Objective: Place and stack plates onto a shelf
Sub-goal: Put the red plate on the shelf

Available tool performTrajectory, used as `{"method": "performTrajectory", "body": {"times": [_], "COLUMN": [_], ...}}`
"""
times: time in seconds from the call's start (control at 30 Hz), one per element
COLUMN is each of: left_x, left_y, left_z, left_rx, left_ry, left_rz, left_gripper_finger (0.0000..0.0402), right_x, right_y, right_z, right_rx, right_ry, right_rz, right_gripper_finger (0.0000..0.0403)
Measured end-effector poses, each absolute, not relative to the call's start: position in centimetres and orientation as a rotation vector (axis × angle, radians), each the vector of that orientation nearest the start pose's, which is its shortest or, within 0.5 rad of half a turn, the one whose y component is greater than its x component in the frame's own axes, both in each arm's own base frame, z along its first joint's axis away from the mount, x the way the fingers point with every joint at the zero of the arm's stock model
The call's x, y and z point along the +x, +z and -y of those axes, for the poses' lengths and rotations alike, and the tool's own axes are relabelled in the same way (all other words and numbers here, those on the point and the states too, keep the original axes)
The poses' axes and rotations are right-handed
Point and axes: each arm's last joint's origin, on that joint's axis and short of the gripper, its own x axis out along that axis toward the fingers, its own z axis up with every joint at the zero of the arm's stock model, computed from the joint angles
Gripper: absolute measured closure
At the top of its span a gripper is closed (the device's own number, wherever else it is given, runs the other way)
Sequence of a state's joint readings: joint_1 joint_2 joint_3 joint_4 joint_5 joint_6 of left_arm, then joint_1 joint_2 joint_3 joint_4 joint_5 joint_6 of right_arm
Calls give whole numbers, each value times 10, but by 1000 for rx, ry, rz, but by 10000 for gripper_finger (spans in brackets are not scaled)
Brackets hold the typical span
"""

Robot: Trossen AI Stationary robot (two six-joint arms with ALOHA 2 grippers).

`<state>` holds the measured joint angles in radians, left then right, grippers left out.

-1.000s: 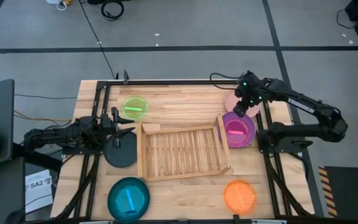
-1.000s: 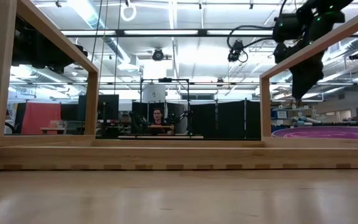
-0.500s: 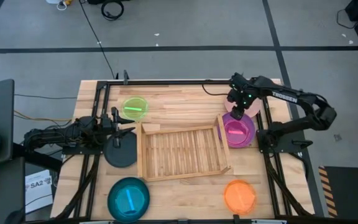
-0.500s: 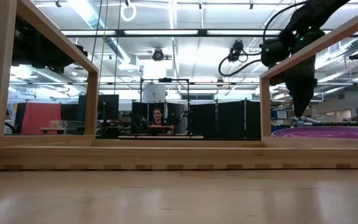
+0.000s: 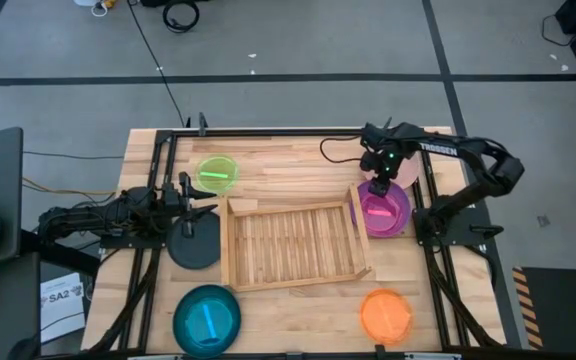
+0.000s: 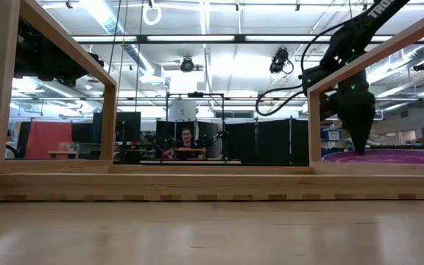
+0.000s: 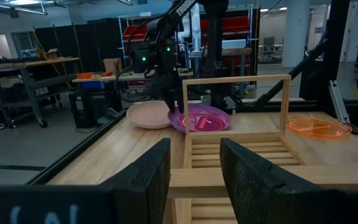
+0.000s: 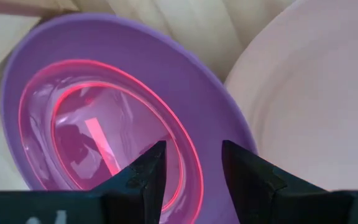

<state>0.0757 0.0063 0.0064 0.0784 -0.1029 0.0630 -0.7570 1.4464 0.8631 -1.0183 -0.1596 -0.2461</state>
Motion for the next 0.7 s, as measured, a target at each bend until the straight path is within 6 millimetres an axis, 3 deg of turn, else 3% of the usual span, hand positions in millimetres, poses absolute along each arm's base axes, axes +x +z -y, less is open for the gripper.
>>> {"method": "performTrajectory", "body": {"times": [0.5, 0.7], "left_x": [97, 97], "left_y": [173, 173], "left_z": [-10, -10], "left_rx": [61, 61], "left_ry": [181, 181], "left_rz": [73, 74], "left_gripper_finger": [255, 255], "right_x": [174, 176], "right_y": [167, 162], "right_z": [145, 144], "right_rx": [483, 490], "right_ry": [-176, -163], "right_rz": [-1579, -1601], "right_gripper_finger": [248, 281]}}
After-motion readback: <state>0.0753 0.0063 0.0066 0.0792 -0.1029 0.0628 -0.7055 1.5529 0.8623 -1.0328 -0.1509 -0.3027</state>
